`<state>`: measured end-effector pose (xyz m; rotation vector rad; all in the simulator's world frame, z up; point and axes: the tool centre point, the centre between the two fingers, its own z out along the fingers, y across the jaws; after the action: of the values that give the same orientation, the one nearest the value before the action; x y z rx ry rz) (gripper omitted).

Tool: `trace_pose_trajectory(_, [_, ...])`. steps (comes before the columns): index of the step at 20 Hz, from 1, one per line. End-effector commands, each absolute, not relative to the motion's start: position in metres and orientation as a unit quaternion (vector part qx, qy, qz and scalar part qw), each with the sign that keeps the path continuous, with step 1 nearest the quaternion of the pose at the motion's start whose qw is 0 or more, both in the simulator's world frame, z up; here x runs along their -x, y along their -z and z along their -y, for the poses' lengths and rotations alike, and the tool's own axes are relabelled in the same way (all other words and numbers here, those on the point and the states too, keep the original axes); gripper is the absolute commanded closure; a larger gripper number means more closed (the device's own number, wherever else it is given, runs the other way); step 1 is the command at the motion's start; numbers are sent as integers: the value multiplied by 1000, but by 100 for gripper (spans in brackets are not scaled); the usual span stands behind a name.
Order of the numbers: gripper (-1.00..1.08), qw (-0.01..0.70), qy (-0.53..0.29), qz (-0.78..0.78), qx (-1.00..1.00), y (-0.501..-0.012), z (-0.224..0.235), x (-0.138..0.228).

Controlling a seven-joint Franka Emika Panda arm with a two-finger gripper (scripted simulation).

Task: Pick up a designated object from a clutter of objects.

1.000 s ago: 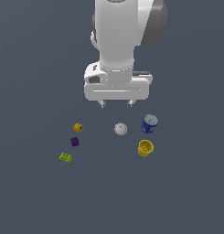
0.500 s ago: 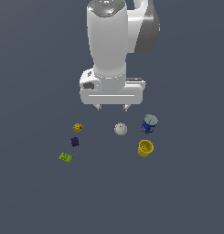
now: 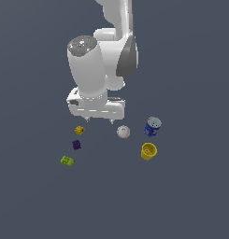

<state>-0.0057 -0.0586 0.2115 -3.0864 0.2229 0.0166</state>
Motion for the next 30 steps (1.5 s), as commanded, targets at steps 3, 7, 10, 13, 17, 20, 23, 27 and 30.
trace_pose_trajectory(3, [-92, 21, -3, -106, 994, -169, 99, 20])
trace_pose_trajectory(7, [-92, 17, -1, -135, 991, -134, 134, 38])
trace_pose_trajectory(10, [-92, 12, -1, -153, 988, -113, 155, 52])
trace_pose_trajectory(13, [-92, 8, 0, -168, 986, -97, 171, 64])
trace_pose_trajectory(17, [-92, 4, 0, -182, 983, -82, 186, 78])
trace_pose_trajectory(20, [-92, 1, 0, -188, 982, -75, 193, 84])
trace_pose_trajectory(23, [-92, 0, 0, -191, 982, -72, 196, 88])
trace_pose_trajectory(27, [-92, 0, 0, -190, 982, -72, 196, 87])
trace_pose_trajectory(30, [-92, 0, 0, -190, 982, -66, 195, 87])
